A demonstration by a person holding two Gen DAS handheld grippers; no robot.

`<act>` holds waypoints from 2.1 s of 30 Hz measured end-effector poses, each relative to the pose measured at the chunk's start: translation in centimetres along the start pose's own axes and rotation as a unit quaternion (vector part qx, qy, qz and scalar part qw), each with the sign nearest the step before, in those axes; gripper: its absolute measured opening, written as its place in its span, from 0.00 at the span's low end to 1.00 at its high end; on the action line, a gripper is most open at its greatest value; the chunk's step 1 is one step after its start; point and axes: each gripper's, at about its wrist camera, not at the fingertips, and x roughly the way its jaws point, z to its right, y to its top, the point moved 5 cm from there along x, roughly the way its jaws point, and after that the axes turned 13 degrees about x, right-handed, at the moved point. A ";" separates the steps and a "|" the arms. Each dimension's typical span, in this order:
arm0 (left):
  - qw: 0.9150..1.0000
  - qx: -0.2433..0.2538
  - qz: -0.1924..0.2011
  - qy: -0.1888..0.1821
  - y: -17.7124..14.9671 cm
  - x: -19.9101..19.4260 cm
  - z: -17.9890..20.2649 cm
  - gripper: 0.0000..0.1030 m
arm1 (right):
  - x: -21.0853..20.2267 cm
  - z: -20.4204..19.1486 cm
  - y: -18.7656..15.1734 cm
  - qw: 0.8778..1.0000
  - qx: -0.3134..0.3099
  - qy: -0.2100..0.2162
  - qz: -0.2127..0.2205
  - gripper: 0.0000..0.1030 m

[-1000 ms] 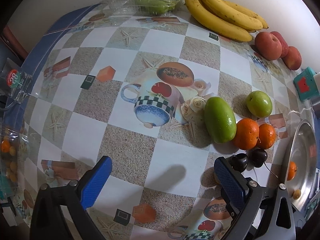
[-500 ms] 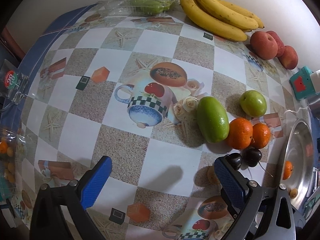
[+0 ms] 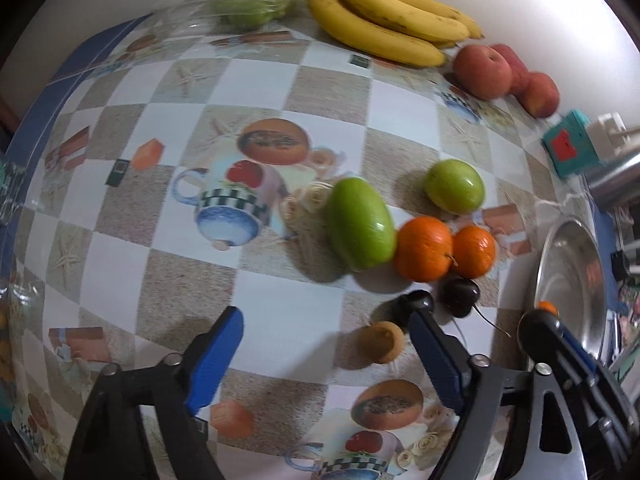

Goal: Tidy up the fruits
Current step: 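Grasp a brown kiwi with the left gripper while the right gripper grasps a dark plum, then carry the kiwi and the plum in both grippers over the steel bowl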

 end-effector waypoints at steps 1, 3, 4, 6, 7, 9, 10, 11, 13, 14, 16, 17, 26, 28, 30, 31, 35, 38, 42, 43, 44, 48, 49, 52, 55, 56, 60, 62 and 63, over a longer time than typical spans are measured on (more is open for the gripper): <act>1.000 0.006 -0.001 -0.001 -0.1 0.0 0.4 0.74 | -0.2 0.2 0.1 1.000 0.004 0.003 0.002 0.27; 1.000 0.015 -0.002 -0.016 -0.1 0.1 1.5 0.69 | -0.5 0.4 0.3 1.000 0.009 0.006 0.004 0.27; 1.000 0.020 -0.003 -0.023 -0.1 0.2 2.0 0.64 | -0.6 0.4 0.3 1.000 0.010 0.006 0.004 0.27; 0.999 0.032 -0.006 -0.026 -0.3 0.3 2.9 0.55 | -0.6 0.4 0.3 1.000 0.012 0.009 0.002 0.27; 0.999 0.038 -0.008 -0.024 -0.4 0.4 3.4 0.52 | -0.6 0.4 0.3 1.000 0.012 0.010 0.002 0.27; 0.998 0.049 -0.010 -0.025 -0.4 0.6 4.2 0.48 | -0.5 0.3 0.3 1.000 0.011 0.010 0.002 0.27; 0.998 0.053 -0.012 -0.026 -0.4 0.9 4.8 0.46 | -0.5 0.3 0.3 1.000 0.011 0.011 0.003 0.27; 0.998 0.056 -0.013 -0.027 -0.5 0.9 5.1 0.44 | -0.6 0.3 0.3 1.000 0.011 0.012 0.003 0.27; 0.998 0.062 -0.016 -0.024 -0.7 1.2 5.8 0.40 | -0.7 0.2 0.3 1.000 0.012 0.014 0.003 0.27; 0.997 0.065 -0.017 -0.023 -0.8 1.3 6.1 0.38 | -0.7 0.3 0.3 1.000 0.012 0.015 0.002 0.27; 0.997 0.068 -0.021 -0.023 -0.6 1.7 5.9 0.32 | -0.7 0.3 0.3 1.000 0.012 0.015 0.002 0.27; 0.997 0.069 -0.022 -0.022 -0.7 1.7 6.1 0.31 | -0.7 0.3 0.3 1.000 0.012 0.016 0.001 0.27; 0.997 0.071 -0.014 -0.022 -0.8 1.2 6.2 0.27 | -0.8 0.2 0.3 1.000 0.014 0.017 0.002 0.27; 0.997 0.070 -0.009 -0.021 -0.5 0.9 5.5 0.27 | -0.8 0.1 0.3 1.000 0.014 0.018 0.001 0.27; 0.998 0.066 0.001 -0.020 -0.4 0.2 5.2 0.27 | -0.8 0.1 0.3 1.000 0.014 0.018 0.002 0.27; 0.998 0.063 0.007 -0.018 -0.3 -0.3 5.0 0.27 | -0.9 0.1 0.3 1.000 0.014 0.018 0.002 0.27; 0.998 0.050 0.030 -0.014 0.2 -1.7 3.5 0.27 | -0.9 0.4 0.4 1.000 0.022 0.016 0.001 0.27; 0.998 0.047 0.045 -0.010 0.6 -2.6 2.9 0.27 | -1.1 1.1 0.7 0.999 0.031 0.014 0.004 0.27; 0.997 0.054 0.062 -0.010 1.0 -3.7 3.4 0.27 | -1.6 3.2 1.3 0.998 0.061 0.002 0.013 0.27; 0.996 0.056 0.065 -0.010 1.1 -3.9 3.7 0.27 | -1.7 4.0 1.4 0.997 0.073 -0.006 0.017 0.27; 0.996 0.060 0.067 -0.010 1.0 -4.1 4.0 0.27 | -1.9 4.7 1.6 0.996 0.082 -0.010 0.019 0.27; 0.994 0.080 0.075 -0.018 1.1 -4.6 5.8 0.26 | -2.8 7.8 2.0 0.991 0.126 -0.028 0.031 0.27; 0.993 0.087 0.075 -0.021 1.1 -4.5 6.5 0.26 | -3.0 8.4 2.1 0.990 0.133 -0.033 0.034 0.27; 0.990 0.109 0.078 -0.033 1.0 -4.9 8.5 0.26 | -4.0 10.6 2.3 0.985 0.158 -0.053 0.048 0.27; 0.986 0.138 0.083 -0.046 0.8 -5.2 11.0 0.26 | -4.7 12.4 2.4 0.980 0.178 -0.069 0.057 0.27; 0.984 0.147 0.084 -0.049 0.8 -5.3 11.8 0.26 | -5.0 12.9 2.4 0.979 0.183 -0.074 0.059 0.27; 0.978 0.178 0.094 -0.057 0.6 -5.7 14.7 0.27 | -5.6 14.6 2.5 0.974 0.203 -0.072 0.065 0.27; 0.975 0.187 0.098 -0.062 0.5 -5.7 15.7 0.26 | -5.9 15.2 2.5 0.973 0.210 -0.073 0.069 0.27; 0.974 0.193 0.099 -0.066 0.4 -5.7 16.3 0.26 | -6.0 15.5 2.6 0.972 0.212 -0.076 0.071 0.27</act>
